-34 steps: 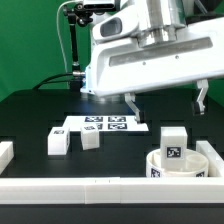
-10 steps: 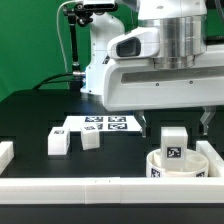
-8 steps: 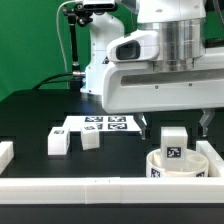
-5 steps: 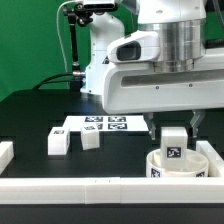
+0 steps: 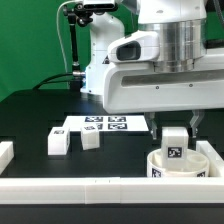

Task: Assemble stool

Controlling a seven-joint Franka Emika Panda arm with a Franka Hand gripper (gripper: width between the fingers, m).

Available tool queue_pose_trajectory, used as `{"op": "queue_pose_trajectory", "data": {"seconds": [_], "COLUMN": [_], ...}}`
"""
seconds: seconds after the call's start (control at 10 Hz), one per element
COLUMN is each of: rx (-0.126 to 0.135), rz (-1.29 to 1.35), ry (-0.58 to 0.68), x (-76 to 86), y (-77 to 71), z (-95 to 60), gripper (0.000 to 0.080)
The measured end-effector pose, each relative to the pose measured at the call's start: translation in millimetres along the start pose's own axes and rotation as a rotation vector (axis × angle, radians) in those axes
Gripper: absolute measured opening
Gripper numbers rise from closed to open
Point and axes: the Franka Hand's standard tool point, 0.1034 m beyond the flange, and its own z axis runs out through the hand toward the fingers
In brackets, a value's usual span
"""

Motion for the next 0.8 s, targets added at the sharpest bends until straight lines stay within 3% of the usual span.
{"op": "queue_pose_trajectory", "data": {"seconds": [0.4,0.8], "rx": [0.029,0.091], "rz": [0.313,0.762], "ry": [-0.010,0.009], "x": [-1.6,-4.0], "y": [-6.0,-18.3], "z": [0.8,3.5], "gripper": [0.0340,0.0340]}}
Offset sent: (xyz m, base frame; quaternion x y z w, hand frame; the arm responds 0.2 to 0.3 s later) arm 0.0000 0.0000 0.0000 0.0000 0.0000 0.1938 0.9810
